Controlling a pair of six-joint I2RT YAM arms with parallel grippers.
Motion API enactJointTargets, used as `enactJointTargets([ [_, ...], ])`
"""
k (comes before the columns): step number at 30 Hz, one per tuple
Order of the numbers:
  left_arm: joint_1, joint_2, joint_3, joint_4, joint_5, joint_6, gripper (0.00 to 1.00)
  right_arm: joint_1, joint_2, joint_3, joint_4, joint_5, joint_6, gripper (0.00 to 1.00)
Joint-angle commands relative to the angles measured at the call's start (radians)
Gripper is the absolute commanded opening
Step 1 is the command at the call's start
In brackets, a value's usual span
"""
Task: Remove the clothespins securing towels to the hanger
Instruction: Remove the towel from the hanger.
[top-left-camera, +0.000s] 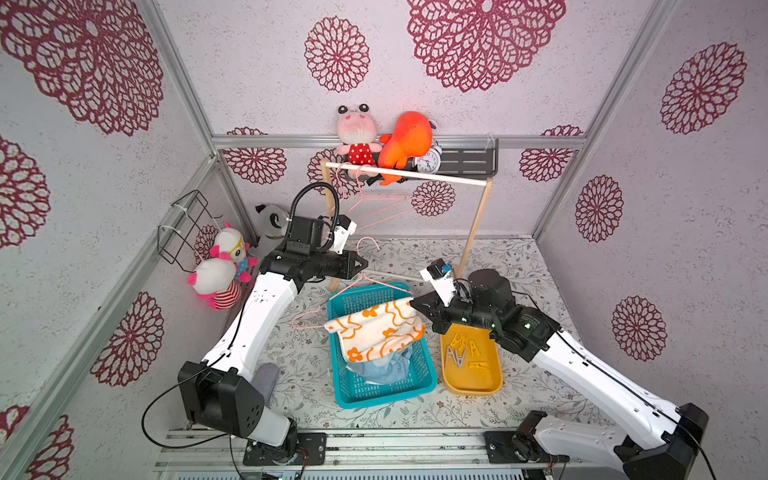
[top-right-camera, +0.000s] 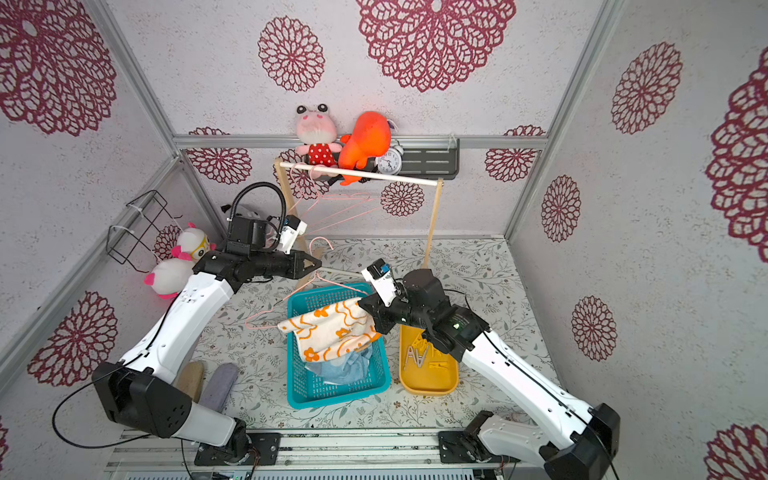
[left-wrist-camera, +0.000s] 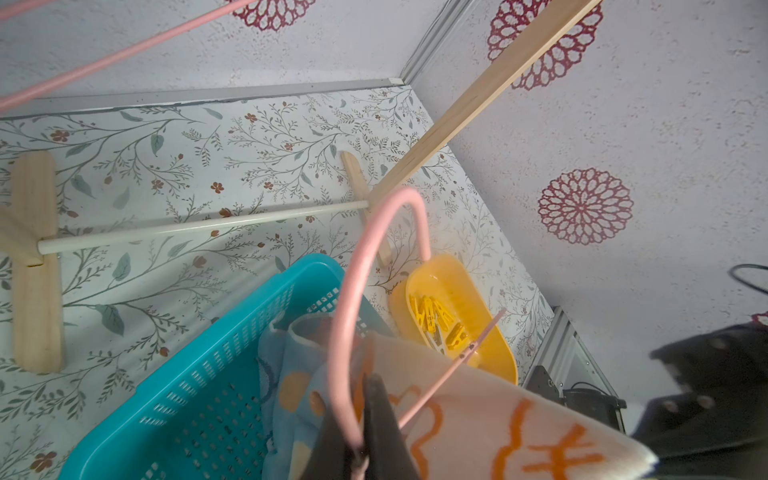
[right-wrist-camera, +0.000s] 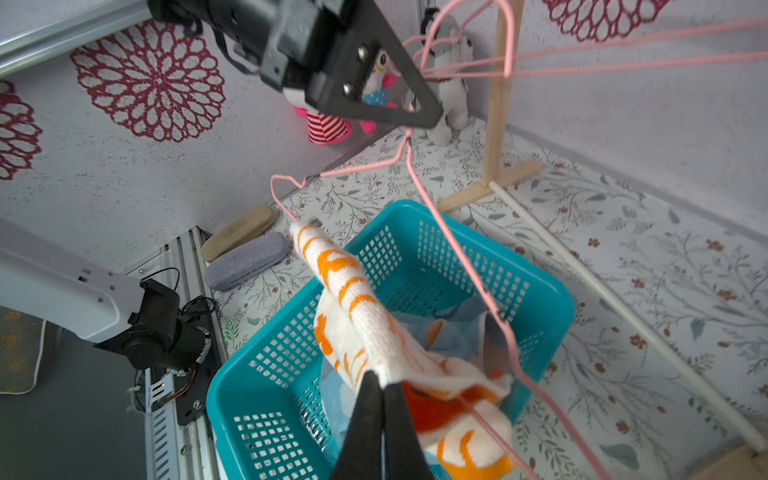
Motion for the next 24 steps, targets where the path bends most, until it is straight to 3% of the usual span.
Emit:
enactJointTargets([
  [1,0.011,-0.026,-0.006,0.049,-0.044,-0.005,0.0,0.011,0.033,0.133,-0.059,0.026,-0.083,0.0],
  [16,-0.012,-0.057,-0.104,0.131,-0.359,-0.016,0.0,0.134,0.309,0.832,-0.383,0.173,-0.205,0.0],
  [19,-0.012,-0.05,-0.107,0.133,-0.38,-0.019,0.0,0.166,0.357,0.986,-0.461,0.2,-0.22,0.0],
  [22,-0.012,-0.063,-0.113,0.14,-0.399,-0.02,0.0,0.176,0.37,1.041,-0.492,0.201,-0.205,0.0],
  [24,-0.012,-0.083,-0.121,0.148,-0.419,-0.019,0.0,0.181,0.347,0.983,-0.468,0.188,-0.189,0.0],
])
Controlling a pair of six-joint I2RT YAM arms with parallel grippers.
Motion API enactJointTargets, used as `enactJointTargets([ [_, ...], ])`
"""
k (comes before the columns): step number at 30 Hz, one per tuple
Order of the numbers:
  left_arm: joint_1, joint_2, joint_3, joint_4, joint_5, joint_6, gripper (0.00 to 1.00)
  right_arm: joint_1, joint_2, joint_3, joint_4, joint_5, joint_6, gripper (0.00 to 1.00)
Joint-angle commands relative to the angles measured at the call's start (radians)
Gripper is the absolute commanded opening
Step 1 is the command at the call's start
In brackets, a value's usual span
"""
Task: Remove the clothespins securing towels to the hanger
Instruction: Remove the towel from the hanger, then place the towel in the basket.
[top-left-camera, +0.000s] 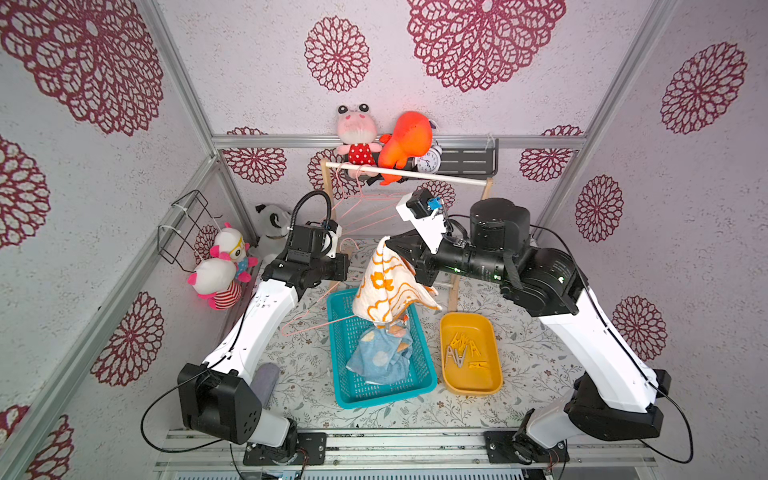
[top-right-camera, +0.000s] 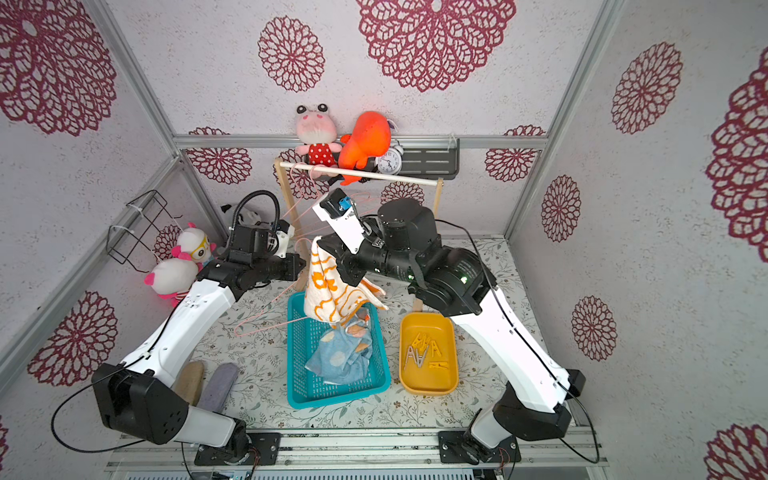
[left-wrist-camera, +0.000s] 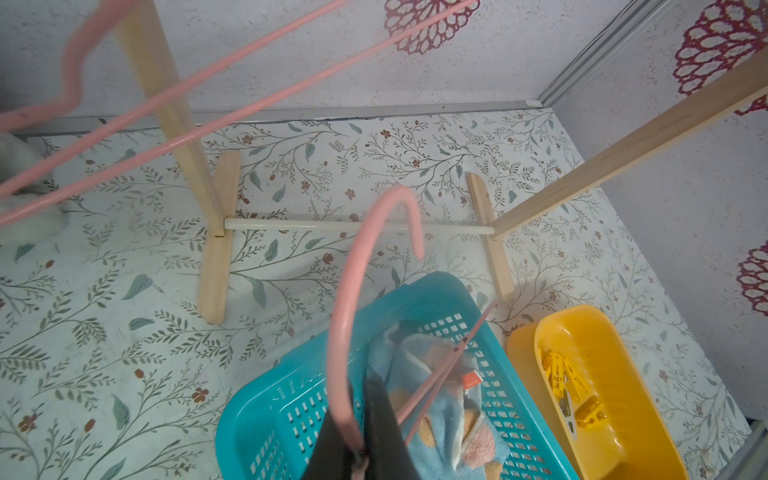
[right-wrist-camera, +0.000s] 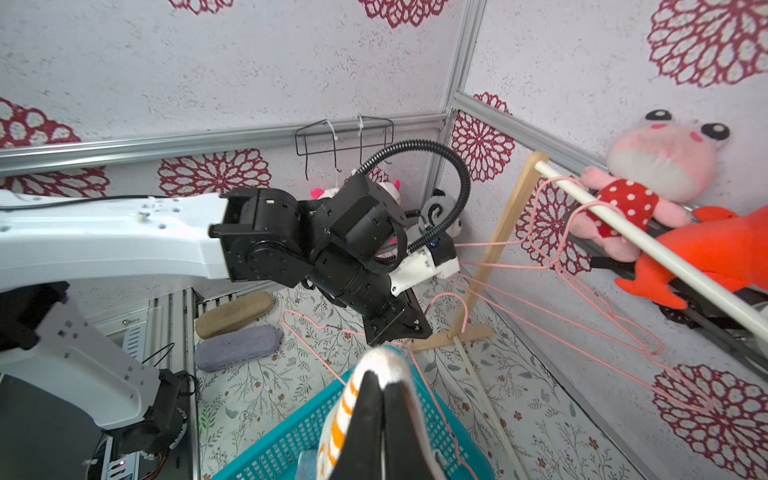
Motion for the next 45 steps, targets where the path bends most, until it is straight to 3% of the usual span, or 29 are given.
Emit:
enactJointTargets([
  [1,-0.005,-0.057,-0.012,0.047,-0.059,0.003,0.0,0.009,-0.045,-0.084,-0.002,0.01,0.011,0.0],
  [8,-0.005,-0.127,-0.027,0.068,-0.11,0.009,0.0,0.008,-0.224,-0.69,0.321,-0.039,0.123,0.0],
  [15,-0.005,-0.181,-0.019,0.083,-0.103,-0.003,0.0,0.007,-0.147,-1.042,0.599,-0.083,0.248,0.0],
  [23,-0.024,-0.222,0.047,0.037,-0.172,0.034,0.0,0.009,0.073,-1.152,0.783,-0.177,0.281,0.0],
  [29,-0.025,-0.217,0.143,-0.029,-0.215,0.076,0.0,0.022,0.146,-1.239,0.764,-0.075,0.242,0.0],
  [34,-0.04,-0.195,0.206,-0.035,-0.207,0.064,0.0,0.022,0.239,-1.19,0.724,0.089,0.22,0.0],
  [38,-0.097,-0.15,0.275,-0.046,-0.263,0.081,0.0,0.021,0.284,-1.151,0.766,0.152,0.231,0.0],
  [40,-0.109,-0.107,0.345,-0.076,-0.262,0.096,0.0,0.021,0.289,-1.144,0.794,0.173,0.242,0.13],
  [42,-0.121,-0.045,0.439,-0.124,-0.275,0.114,0.0,0.021,0.259,-1.177,0.85,0.164,0.254,0.38],
  [45,-0.133,0.026,0.548,-0.155,-0.281,0.133,0.0,0.021,0.169,-1.236,0.893,0.147,0.255,0.53],
])
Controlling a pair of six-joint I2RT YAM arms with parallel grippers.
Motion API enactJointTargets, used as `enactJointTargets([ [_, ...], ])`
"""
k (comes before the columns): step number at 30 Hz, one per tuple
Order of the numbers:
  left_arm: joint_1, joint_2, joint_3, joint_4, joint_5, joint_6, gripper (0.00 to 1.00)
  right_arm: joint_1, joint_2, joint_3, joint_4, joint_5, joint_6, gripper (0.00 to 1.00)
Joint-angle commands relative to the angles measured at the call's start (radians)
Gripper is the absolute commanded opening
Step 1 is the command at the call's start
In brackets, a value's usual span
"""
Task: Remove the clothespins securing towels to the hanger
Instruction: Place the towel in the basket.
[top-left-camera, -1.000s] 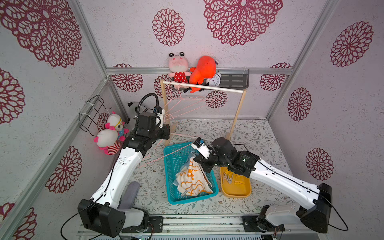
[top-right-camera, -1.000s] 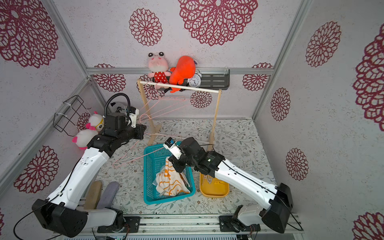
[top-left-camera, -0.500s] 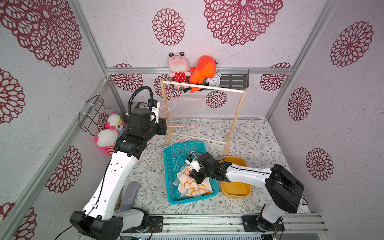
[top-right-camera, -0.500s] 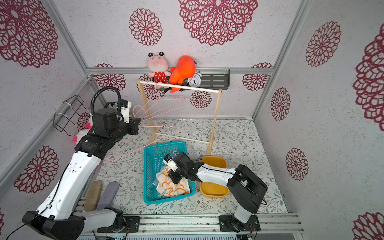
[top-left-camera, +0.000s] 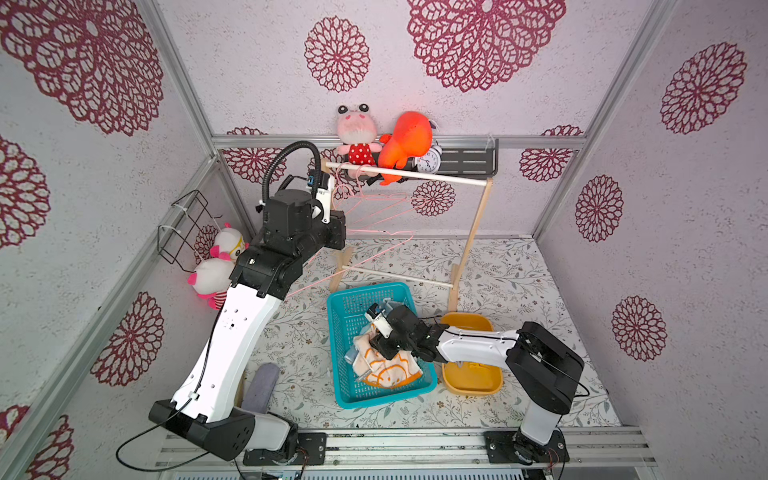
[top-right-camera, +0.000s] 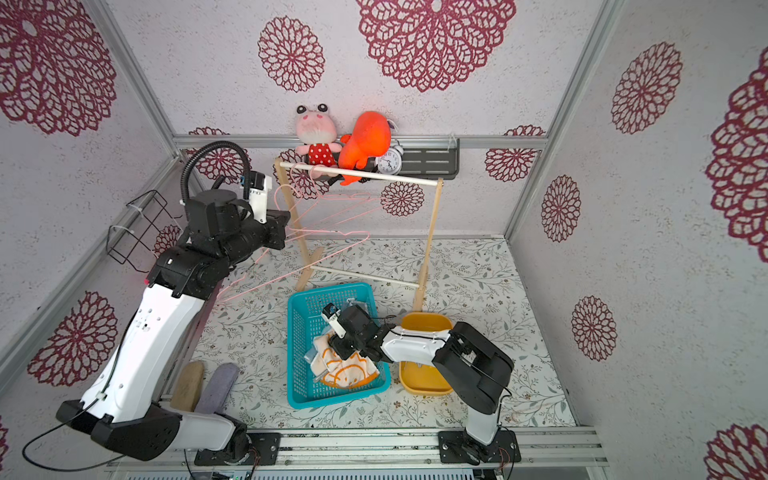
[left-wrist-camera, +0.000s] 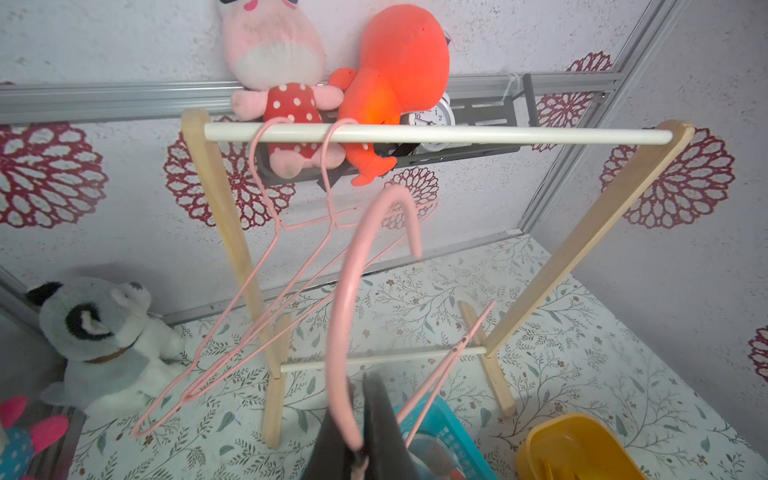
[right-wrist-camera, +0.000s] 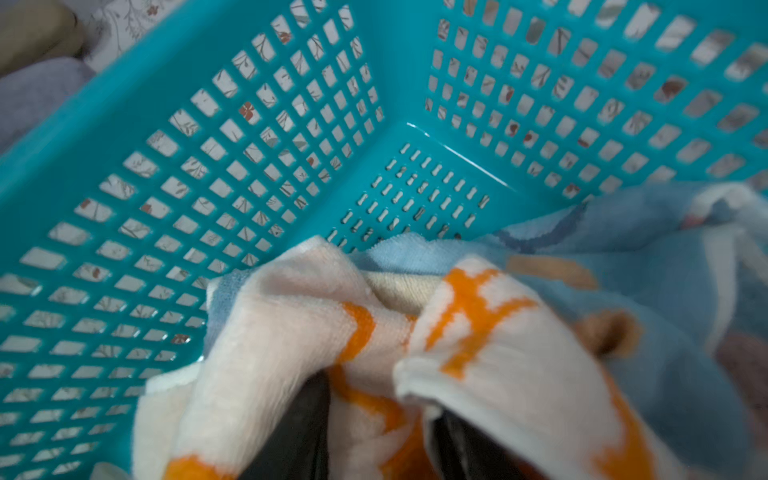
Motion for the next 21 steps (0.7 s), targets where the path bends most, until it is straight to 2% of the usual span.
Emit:
enactJointTargets([
  [1,-0.013,0.063,0.103,-0.043,-0.022,0.041,0.0,-0.008,-0.108,-0.075,0.009,0.053,0.007,0.55],
  [11,-0.09,0.268,0.314,0.01,-0.034,0.049,0.0,-0.015,-0.559,-0.234,-0.012,-0.003,-0.01,0.72],
  [18,-0.129,0.422,0.512,0.019,-0.033,0.049,0.0,-0.083,-0.774,-0.346,-0.055,0.048,0.031,0.73],
  [21,-0.148,0.462,0.529,0.073,-0.031,0.039,0.0,-0.111,-0.834,-0.385,-0.064,0.045,0.049,0.73],
])
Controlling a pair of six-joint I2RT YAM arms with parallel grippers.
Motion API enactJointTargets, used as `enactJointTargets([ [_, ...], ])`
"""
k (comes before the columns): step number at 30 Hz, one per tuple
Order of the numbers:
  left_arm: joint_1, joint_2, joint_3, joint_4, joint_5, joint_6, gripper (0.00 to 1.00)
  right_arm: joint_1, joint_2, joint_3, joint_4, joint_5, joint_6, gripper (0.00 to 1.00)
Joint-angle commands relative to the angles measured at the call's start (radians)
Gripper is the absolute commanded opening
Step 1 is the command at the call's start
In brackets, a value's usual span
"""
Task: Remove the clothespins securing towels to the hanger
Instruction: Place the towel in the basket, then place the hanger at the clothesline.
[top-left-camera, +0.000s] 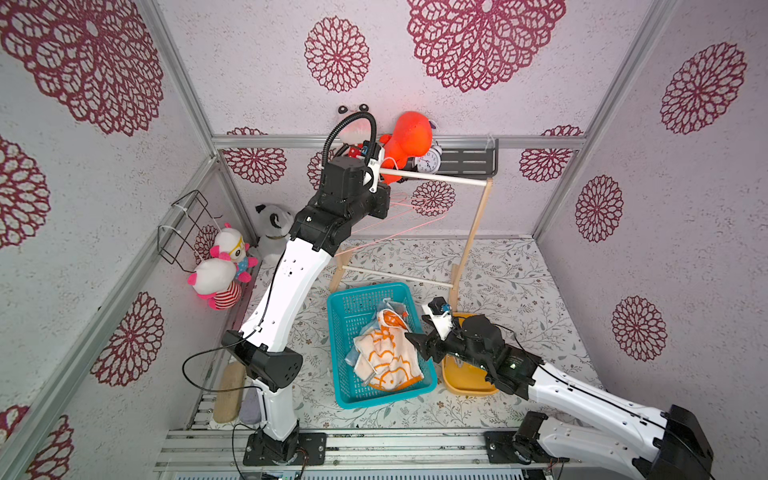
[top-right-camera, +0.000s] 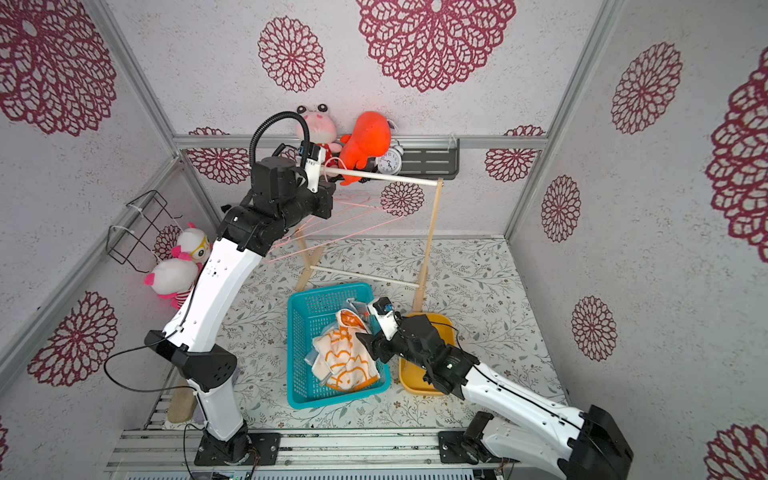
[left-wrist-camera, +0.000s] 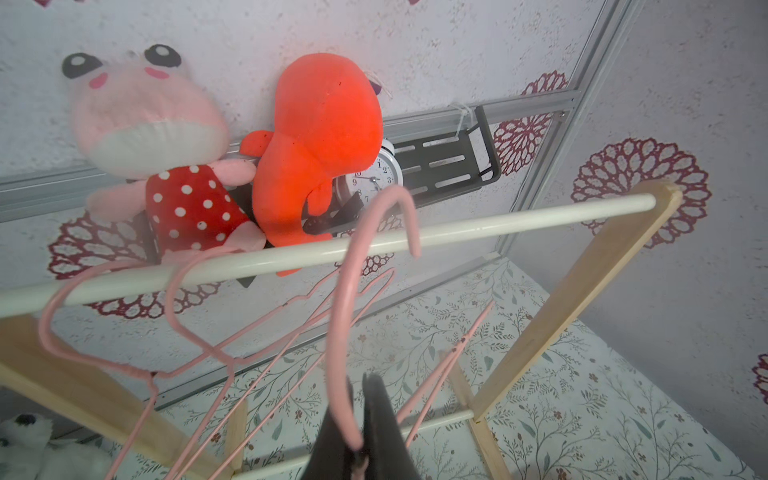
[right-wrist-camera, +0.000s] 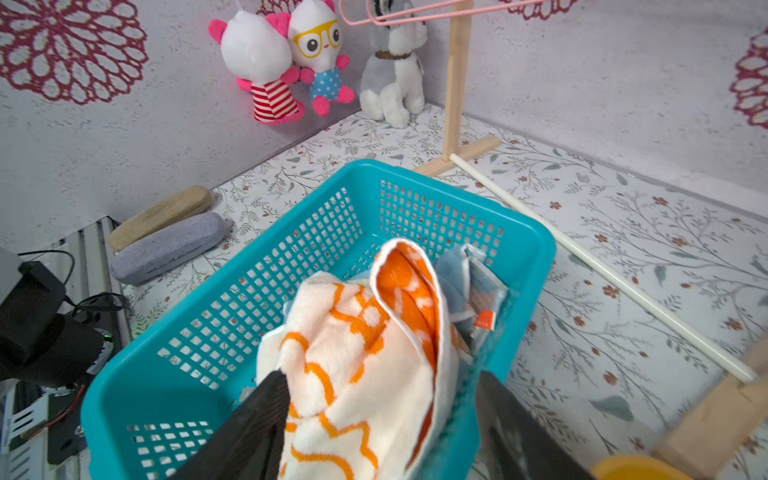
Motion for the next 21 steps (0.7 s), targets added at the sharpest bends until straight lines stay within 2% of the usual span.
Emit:
enactJointTargets([
  [1,-0.023,0.034,0.035,0.087,-0.003,0.002,0.0,-0.028,-0.062,-0.027,-0.022,0.021,0.043,0.73],
  [6,-0.032,0.131,0.095,0.127,0.004,-0.032,0.0,-0.054,-0.11,-0.057,-0.017,0.015,0.056,0.72],
  [21,-0.036,0.201,0.06,0.194,0.025,-0.076,0.0,-0.076,-0.166,-0.074,-0.042,0.02,0.066,0.72],
])
